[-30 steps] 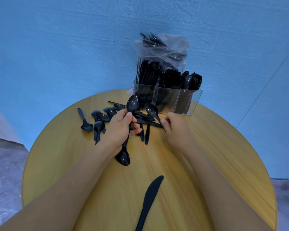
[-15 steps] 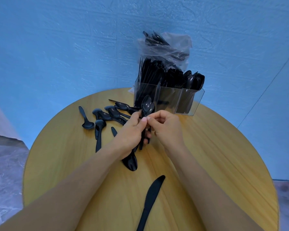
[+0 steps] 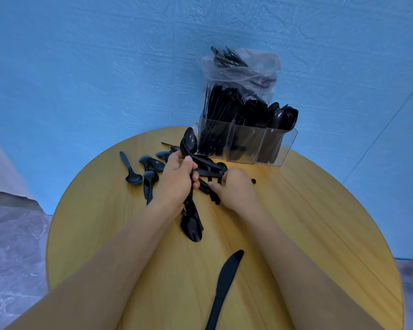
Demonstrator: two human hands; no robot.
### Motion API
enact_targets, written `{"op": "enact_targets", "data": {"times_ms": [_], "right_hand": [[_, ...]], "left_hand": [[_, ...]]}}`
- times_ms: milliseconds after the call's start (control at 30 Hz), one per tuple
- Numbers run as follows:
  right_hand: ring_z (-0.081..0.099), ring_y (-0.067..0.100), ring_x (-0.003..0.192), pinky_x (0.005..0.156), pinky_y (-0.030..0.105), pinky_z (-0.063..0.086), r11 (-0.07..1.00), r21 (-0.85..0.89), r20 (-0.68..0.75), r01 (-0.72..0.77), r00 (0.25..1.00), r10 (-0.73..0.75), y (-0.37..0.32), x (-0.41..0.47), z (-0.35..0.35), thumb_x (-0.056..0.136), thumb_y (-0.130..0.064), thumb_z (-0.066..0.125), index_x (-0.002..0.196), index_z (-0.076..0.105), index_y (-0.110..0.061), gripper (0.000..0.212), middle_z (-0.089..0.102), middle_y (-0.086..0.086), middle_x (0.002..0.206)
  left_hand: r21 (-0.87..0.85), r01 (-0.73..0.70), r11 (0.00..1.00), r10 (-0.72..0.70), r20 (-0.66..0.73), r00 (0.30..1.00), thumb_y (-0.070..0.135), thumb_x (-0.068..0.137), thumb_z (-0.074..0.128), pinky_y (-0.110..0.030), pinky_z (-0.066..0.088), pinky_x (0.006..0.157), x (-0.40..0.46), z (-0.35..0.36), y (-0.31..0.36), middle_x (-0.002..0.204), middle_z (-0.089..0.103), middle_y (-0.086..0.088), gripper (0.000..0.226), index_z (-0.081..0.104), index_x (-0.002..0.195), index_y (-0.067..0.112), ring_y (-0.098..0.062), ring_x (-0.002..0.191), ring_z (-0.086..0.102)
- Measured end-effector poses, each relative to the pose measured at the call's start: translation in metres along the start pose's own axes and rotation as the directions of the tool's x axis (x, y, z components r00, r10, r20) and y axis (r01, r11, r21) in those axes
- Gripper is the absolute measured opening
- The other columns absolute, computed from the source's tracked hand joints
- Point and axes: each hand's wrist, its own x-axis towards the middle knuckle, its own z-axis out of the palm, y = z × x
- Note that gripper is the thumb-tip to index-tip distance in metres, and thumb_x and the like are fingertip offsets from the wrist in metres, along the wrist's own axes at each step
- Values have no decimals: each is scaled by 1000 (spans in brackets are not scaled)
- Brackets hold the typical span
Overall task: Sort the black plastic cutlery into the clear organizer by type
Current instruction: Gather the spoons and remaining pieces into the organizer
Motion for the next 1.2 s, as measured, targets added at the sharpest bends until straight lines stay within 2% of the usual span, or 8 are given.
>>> {"op": "enact_targets", "data": {"times_ms": [67,200,300,433,767,933,1067,1200], "right_hand": [[41,20,62,48,27,26,999,-5,43,-35,998,35,8,2,-7,90,-37,60,66,42,-14,38,45,9,82],[52,28,66,59,38,43,995,72,52,-67,997,64,18,-1,-20,94,-28,57,88,66,5,34,58,19,78],[41,21,50,53,31,35,990,103,15,-101,995,100,15,1,-19,96,-36,52,73,58,-2,42,43,6,56],[40,16,48,44,25,27,992,-30,23,-120,992,121,6,8,-18,87,-45,61,68,49,-12,41,42,0,56],[46,17,56,49,28,37,975,-223,189,-21,980,64,6,14,-30,94,-18,53,65,45,-12,31,44,2,63],[56,23,72,59,31,45,928,-365,145,76,989,-23,8,9,-30,93,-2,47,66,40,-13,30,47,4,72],[47,18,61,50,26,38,921,-383,137,71,990,-19,12,9,-34,93,-1,49,66,37,-13,32,43,3,67],[51,21,73,62,29,45,902,-419,183,102,983,-26,6,9,-41,92,-2,50,77,42,-11,19,42,1,70]], "left_hand": [[10,-6,1000,6,12,1000,13,102,32,-17,39,46,1,0,0,79,44,-1,16,43,113,9,-4,53,41],[82,-30,996,28,36,999,15,102,33,-20,40,50,-1,3,-2,80,45,0,28,41,127,5,-4,54,43],[118,-35,992,30,47,998,15,102,34,-21,40,52,-3,5,-3,79,46,1,31,39,131,7,-4,55,43],[118,-10,993,4,51,999,15,102,35,-20,40,52,-5,6,-4,79,46,0,31,39,132,11,-4,54,43],[135,-15,991,7,60,998,15,102,35,-18,42,51,-3,7,-6,80,48,0,33,39,134,10,-5,57,44],[155,-29,988,18,71,997,16,102,35,-16,42,50,-1,6,-9,82,48,0,36,36,137,9,-5,57,45],[155,-32,987,21,73,997,16,102,36,-14,42,49,-1,6,-9,83,48,0,36,36,137,9,-4,56,45],[182,-40,983,26,78,997,16,102,35,-14,42,50,0,6,-10,82,49,0,38,34,139,8,-3,54,46]]}}
